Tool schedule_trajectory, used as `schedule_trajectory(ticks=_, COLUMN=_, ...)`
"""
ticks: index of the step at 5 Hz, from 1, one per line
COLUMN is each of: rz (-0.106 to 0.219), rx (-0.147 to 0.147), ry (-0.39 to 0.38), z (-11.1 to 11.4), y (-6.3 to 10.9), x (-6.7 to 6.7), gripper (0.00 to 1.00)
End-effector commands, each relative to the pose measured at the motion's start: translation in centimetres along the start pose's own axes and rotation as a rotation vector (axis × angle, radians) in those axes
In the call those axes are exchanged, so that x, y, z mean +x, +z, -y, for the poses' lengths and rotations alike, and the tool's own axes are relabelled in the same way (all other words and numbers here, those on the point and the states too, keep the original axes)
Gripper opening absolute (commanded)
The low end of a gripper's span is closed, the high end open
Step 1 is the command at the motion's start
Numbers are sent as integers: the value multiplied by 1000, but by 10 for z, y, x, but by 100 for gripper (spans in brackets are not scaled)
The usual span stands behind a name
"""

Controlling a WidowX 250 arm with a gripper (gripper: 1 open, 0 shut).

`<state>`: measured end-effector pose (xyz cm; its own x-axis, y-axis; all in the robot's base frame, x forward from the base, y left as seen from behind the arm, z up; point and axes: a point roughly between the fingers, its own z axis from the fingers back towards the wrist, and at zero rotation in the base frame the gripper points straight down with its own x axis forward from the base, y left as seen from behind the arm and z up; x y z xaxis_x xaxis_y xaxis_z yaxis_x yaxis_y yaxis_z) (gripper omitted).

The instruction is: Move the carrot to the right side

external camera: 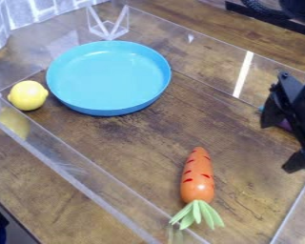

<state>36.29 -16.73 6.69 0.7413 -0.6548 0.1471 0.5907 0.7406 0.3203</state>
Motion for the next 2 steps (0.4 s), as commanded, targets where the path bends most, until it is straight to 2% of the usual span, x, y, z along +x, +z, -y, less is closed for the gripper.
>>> schedule_trajectory(ticks=1, rz=97, rx=18, ry=-6, z=-12, y=34, x=27, gripper=100)
schedule_trajectory(ticks=2, rz=92, rx=13, ry=-4, z=-28, y=51, x=25, gripper=100)
